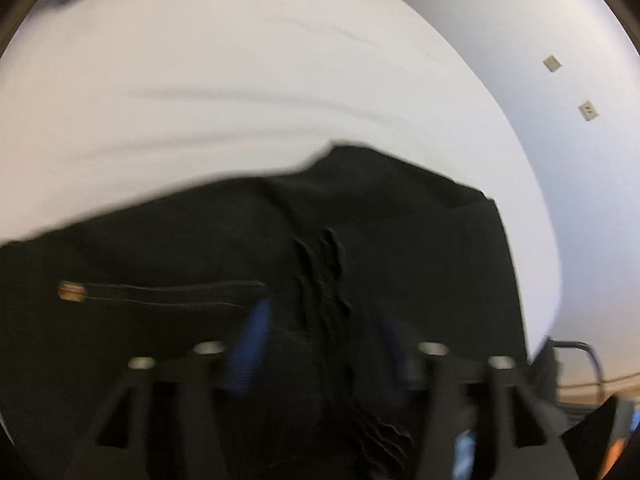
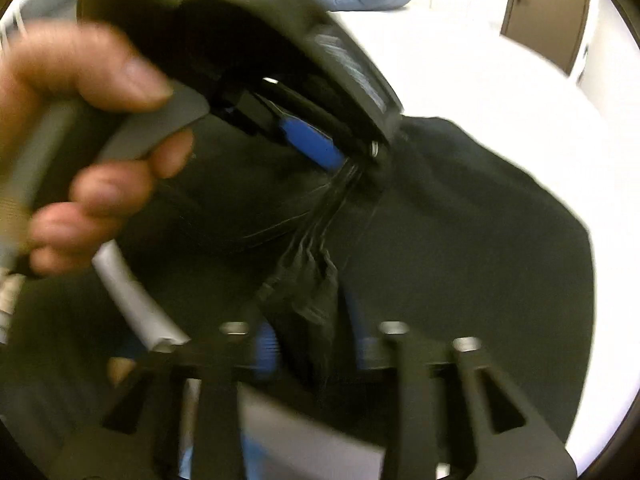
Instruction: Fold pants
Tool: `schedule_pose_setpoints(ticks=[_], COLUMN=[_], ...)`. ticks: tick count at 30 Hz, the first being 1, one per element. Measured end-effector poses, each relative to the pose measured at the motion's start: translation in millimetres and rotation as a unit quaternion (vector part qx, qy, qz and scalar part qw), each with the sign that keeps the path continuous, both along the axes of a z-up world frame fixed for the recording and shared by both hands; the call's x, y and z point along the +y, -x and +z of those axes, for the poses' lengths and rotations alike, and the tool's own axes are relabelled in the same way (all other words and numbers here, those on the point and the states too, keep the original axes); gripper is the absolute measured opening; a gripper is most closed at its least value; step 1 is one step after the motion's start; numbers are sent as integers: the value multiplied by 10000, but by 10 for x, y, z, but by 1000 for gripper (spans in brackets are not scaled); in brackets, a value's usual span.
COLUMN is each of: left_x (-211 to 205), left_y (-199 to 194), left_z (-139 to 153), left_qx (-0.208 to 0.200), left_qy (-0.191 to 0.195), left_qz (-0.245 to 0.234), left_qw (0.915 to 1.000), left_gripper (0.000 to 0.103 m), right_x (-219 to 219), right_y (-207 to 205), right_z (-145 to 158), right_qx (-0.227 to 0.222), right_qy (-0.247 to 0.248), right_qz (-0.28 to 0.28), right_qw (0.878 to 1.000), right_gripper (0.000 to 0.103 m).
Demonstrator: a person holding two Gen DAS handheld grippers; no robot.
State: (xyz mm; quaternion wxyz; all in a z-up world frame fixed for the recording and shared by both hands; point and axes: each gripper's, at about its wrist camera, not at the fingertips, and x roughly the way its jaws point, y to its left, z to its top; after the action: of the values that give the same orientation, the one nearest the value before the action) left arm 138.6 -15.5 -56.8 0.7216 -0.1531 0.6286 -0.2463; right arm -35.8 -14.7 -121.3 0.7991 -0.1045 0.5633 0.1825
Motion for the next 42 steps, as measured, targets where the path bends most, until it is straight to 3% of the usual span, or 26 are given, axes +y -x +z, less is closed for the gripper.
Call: schedule_pose_setpoints(ticks=[2,5,8,10,12,15,16,21,22,25,28,30,35,39,40,42], left_x=[71,23,-218,-460,-616,-706,-675,-618,-604,-602,-587,-601,-589,-589,-584,-572], left_y=[59,239,492,642,808,880,919,990,995,998,1038,1077,1095,1123,1122,1113], left_z=[159,412,538,534,473,204,116,95,87,85,77,88,88,105,110,101], left_qx=[-342,-848,-1325,-1397,-1480,-1051,-954,-1105,-1101,-1101,-1148,-1180,-1180,-1207,-1205,-1203], left_qy=[-461,-501,-818,-921,-1060,-1155,-1100,-1090,-1091,-1076,-1029,-1013,-961,-957,-952,-931], left_qz=[207,241,-25,-253,-391,-391,-279,-237,-246,-202,-162,-171,-143,-87,-55,-16], left_qw=[9981,9948,9878,9856,9825,9870,9890,9876,9876,9879,9879,9877,9883,9880,9881,9884], left_gripper=[75,75,75,75,75,74,75,75,76,77,77,78,78,78,79,80], right_x=[-227,-758,-1611,-2136,-2415,-2727,-2801,-3064,-3099,-3120,-2960,-2849,-2698,-2527,-2485,-2476], right_y=[99,172,2,-336,-737,-1129,-1244,-1624,-1659,-1528,-1138,-812,-166,5,-8,-92], right_z=[223,551,716,727,796,619,549,2,-215,-429,-368,-378,-195,55,139,393], right_qx=[2,11,286,464,584,852,892,1523,1668,1642,1780,1908,1839,1746,1671,1342], right_qy=[-535,-1393,-2363,-2904,-3145,-3658,-3651,-3550,-3518,-3797,-3653,-3631,-3443,-2777,-2819,-3335], right_qz=[-113,-623,-1467,-1805,-2058,-2150,-2195,-2393,-2429,-2482,-2047,-1802,-1626,-1357,-1315,-1343], right_qw=[9985,9883,9601,9386,9248,9015,9003,8908,8885,8759,8905,8940,9062,9349,9356,9234], right_gripper=[69,69,61,51,45,41,41,41,32,32,32,32,32,33,34,34])
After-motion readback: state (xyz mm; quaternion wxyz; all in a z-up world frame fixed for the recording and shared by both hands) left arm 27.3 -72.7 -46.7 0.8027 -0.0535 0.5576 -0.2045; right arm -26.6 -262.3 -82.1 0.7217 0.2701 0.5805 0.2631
